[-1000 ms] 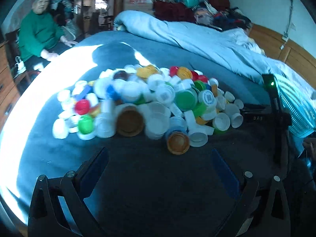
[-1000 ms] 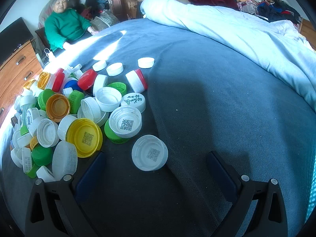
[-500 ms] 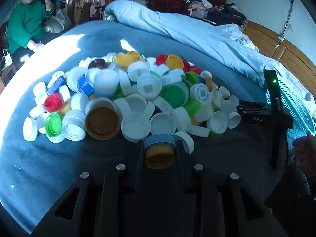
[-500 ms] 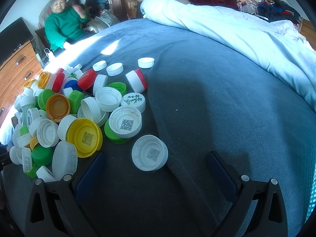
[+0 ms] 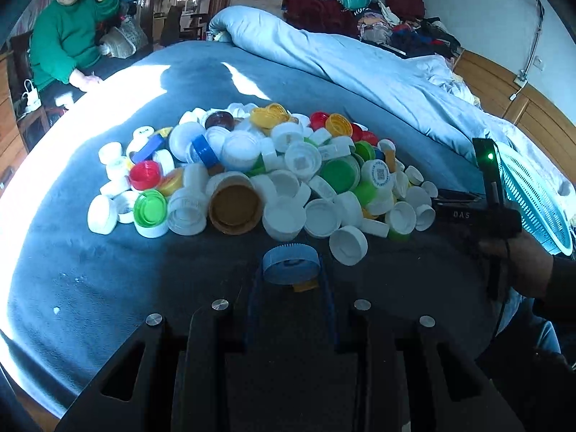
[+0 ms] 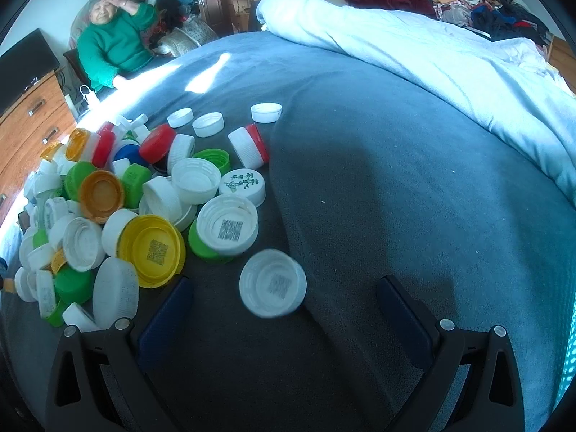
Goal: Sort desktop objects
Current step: 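Grasp the blue bottle cap at the pile's edge with the left tool, then grasp a white cap with the right tool while the left tool lifts the blue cap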
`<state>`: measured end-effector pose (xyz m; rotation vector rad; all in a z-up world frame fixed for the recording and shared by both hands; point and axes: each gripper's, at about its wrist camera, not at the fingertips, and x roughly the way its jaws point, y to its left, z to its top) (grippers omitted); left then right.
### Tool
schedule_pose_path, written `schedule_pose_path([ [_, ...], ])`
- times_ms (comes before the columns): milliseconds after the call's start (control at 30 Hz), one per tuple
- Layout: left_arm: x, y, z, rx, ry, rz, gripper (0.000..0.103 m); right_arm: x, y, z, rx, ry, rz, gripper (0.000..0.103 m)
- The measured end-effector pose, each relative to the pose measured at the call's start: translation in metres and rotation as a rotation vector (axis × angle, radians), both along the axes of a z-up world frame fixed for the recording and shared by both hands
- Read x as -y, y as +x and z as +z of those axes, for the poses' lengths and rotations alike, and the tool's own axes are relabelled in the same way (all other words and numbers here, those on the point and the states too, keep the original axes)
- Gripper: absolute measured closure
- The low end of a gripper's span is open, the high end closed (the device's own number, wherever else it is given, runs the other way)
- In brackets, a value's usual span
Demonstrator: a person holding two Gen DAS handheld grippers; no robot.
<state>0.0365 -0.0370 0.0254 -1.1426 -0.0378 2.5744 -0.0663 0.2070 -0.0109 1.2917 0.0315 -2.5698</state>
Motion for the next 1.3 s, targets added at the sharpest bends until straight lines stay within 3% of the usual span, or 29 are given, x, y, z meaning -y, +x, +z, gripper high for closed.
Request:
schedule_pose_path([
  [67,0.002,-0.001,-0.001,0.005,0.018,0.006,0.077,-0.004,0.007,0.008,0.014,-0.019,0.013,0.001],
  [133,0.005,0.000,-0.001,0.009,0.036,0.012,0.077,-0.009,0.032,0.028,-0.040,-0.046,0.031,0.004],
  [233,0.006,0.001,-0.002,0.007,0.046,0.012,0.077,-0.001,0.070,0.047,-0.067,-0.120,0.133,0.005],
  [300,0.007,0.001,-0.003,0.009,0.051,0.016,0.077,0.009,0.086,0.048,-0.056,-0.130,0.194,0.015],
  [367,0.006,0.001,-0.004,0.010,0.057,0.020,0.077,0.015,0.088,0.040,-0.026,-0.133,0.196,0.037],
  [400,0.005,0.002,-0.004,0.011,0.055,0.021,0.077,0.016,0.083,0.034,-0.011,-0.131,0.178,0.039],
  [667,0.007,0.002,-0.007,0.021,0.053,0.035,0.077,-0.001,0.050,0.028,-0.007,-0.163,0.086,0.037],
  [833,0.005,0.004,-0.010,0.006,0.040,0.012,0.076,0.024,0.052,0.029,-0.002,-0.154,0.174,0.037],
  [900,0.001,0.005,-0.008,-0.017,0.017,-0.004,0.070,0.032,0.056,0.027,-0.009,-0.133,0.186,0.038],
  [1000,-0.002,0.007,-0.005,-0.060,0.003,0.007,0.046,0.037,0.057,0.018,-0.014,-0.106,0.178,0.037],
  [1033,-0.002,0.006,-0.005,-0.066,-0.006,0.014,0.044,0.036,0.056,0.018,-0.013,-0.112,0.175,0.037],
  [1133,-0.003,0.003,-0.011,-0.034,-0.027,0.015,0.046,0.037,0.053,0.019,-0.012,-0.122,0.181,0.038],
  [1167,-0.003,0.004,-0.012,-0.028,-0.029,0.015,0.047,0.038,0.053,0.020,-0.012,-0.131,0.187,0.045],
  [1233,-0.003,0.003,-0.015,-0.016,-0.027,0.002,0.061,0.041,0.053,0.022,-0.012,-0.125,0.202,0.054],
  [1300,-0.006,0.002,-0.016,-0.005,-0.031,-0.011,0.066,0.044,0.052,0.021,-0.009,-0.118,0.203,0.056],
])
